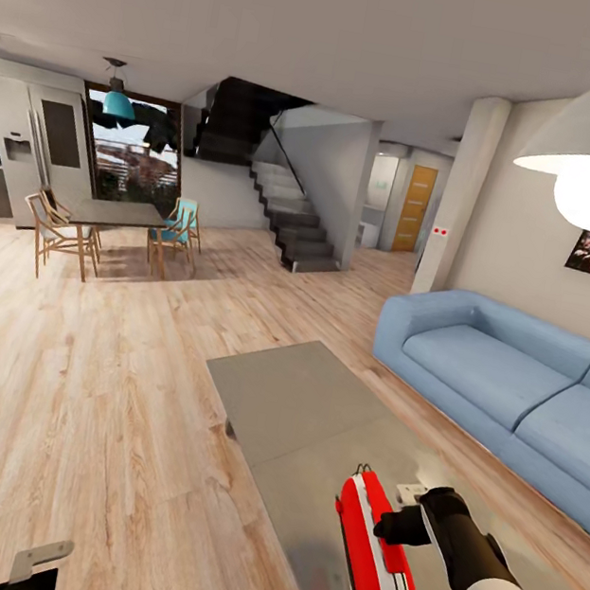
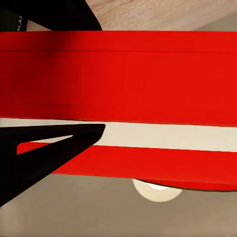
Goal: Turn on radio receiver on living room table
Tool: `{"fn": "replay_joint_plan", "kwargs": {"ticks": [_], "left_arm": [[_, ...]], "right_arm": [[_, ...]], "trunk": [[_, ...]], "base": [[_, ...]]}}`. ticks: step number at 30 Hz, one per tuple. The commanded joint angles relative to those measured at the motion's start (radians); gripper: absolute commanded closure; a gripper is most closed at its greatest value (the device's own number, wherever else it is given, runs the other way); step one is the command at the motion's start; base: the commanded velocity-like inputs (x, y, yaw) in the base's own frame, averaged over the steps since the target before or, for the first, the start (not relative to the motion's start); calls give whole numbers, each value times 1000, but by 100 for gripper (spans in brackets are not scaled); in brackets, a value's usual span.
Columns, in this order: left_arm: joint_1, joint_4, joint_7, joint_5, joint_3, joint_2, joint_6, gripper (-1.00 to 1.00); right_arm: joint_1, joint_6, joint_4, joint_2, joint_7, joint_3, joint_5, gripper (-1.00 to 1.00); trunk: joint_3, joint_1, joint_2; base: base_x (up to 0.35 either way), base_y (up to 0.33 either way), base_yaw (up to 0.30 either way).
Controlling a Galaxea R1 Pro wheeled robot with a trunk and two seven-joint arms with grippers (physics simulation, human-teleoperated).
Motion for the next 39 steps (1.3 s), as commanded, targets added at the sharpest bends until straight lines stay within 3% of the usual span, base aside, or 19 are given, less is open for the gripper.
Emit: {"fn": "replay_joint_plan", "kwargs": {"ticks": [1, 39], "left_arm": [[0, 0, 0, 0, 0, 0, 0, 100], [0, 0, 0, 0, 0, -2, -2, 100]], "right_arm": [[0, 0, 0, 0, 0, 0, -2, 100], [0, 0, 0, -1, -7, -1, -7, 100]], "trunk": [[-3, 4, -7], [-122, 150, -273]], "base": [[0, 0, 0], [0, 0, 0]]}}
